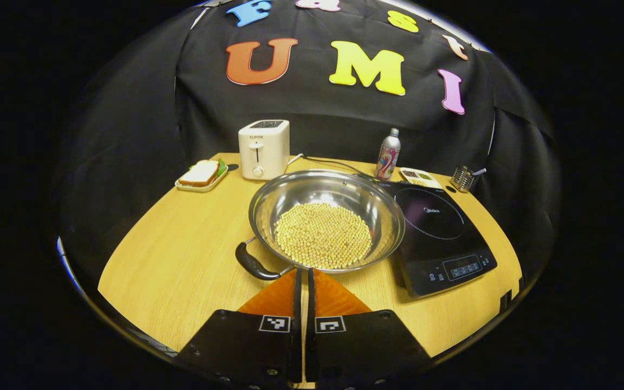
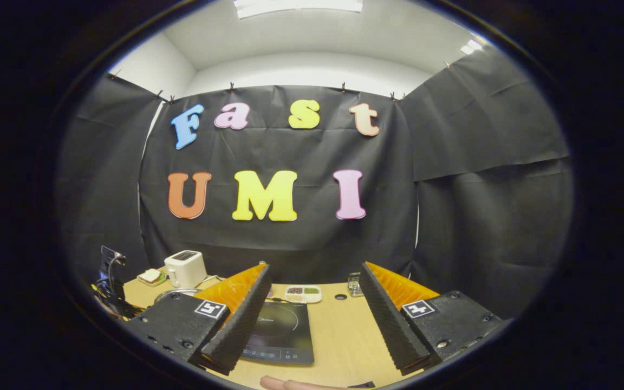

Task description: First push the handle of the pot to place it horizontally, then grasp the pot with both hands and set it on the induction cooktop.

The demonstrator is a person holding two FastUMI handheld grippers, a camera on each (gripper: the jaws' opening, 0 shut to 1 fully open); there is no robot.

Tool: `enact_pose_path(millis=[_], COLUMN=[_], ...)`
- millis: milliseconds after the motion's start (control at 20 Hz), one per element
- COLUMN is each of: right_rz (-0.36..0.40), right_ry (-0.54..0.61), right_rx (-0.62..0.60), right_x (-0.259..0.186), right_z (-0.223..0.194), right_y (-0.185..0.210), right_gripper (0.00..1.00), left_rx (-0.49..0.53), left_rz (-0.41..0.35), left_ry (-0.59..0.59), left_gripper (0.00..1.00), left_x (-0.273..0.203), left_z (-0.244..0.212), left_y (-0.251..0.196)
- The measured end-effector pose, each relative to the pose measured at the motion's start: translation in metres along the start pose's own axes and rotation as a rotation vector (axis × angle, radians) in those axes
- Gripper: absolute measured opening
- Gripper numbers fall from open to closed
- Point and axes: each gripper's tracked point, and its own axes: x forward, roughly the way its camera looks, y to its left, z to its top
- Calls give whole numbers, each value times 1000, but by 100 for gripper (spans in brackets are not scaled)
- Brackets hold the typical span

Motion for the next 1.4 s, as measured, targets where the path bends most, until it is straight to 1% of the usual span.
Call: enact_pose_path(millis=[100, 250, 450, 650, 950, 1000, 1050, 1100, 1150, 1200, 1250, 1300, 1400], right_rz=[4, 13, 20, 43, 90, 97, 102, 105, 105, 100, 98, 98, 94], right_ry=[10, 14, 11, 12, 5, 3, 1, -1, -5, -8, -7, -7, -13], right_rx=[-2, -10, -16, -17, -35, -36, -39, -45, -51, -53, -53, -53, -52], right_x=[0, 1, 3, 9, 21, 23, 25, 27, 31, 34, 36, 38, 42], right_z=[-4, -6, -8, -5, 0, 1, 2, 3, 6, 9, 9, 11, 15], right_y=[0, 2, 3, 10, 25, 27, 28, 29, 30, 29, 29, 29, 30], right_gripper=[100, 100, 100, 100, 100, 100, 100, 100, 100, 100, 100, 100, 100], left_rx=[0, 3, -13, -33, -21, -18, -17, -15, -17, -17, -14, -18, -20], left_rz=[-2, -1, 23, 18, 53, 58, 67, 75, 78, 75, 70, 66, 64], left_ry=[34, 63, 81, 95, 113, 119, 122, 124, 126, 130, 133, 138, 148], left_gripper=[0, 0, 0, 0, 0, 6, 0, 6, 0, 6, 6, 0, 0], left_x=[11, 23, 33, 36, 39, 40, 40, 42, 43, 44, 45, 46, 50], left_z=[-11, -16, -10, -5, -1, 0, 2, 4, 5, 5, 6, 8, 11], left_y=[0, 2, 15, 21, 39, 42, 45, 50, 53, 56, 58, 61, 67])
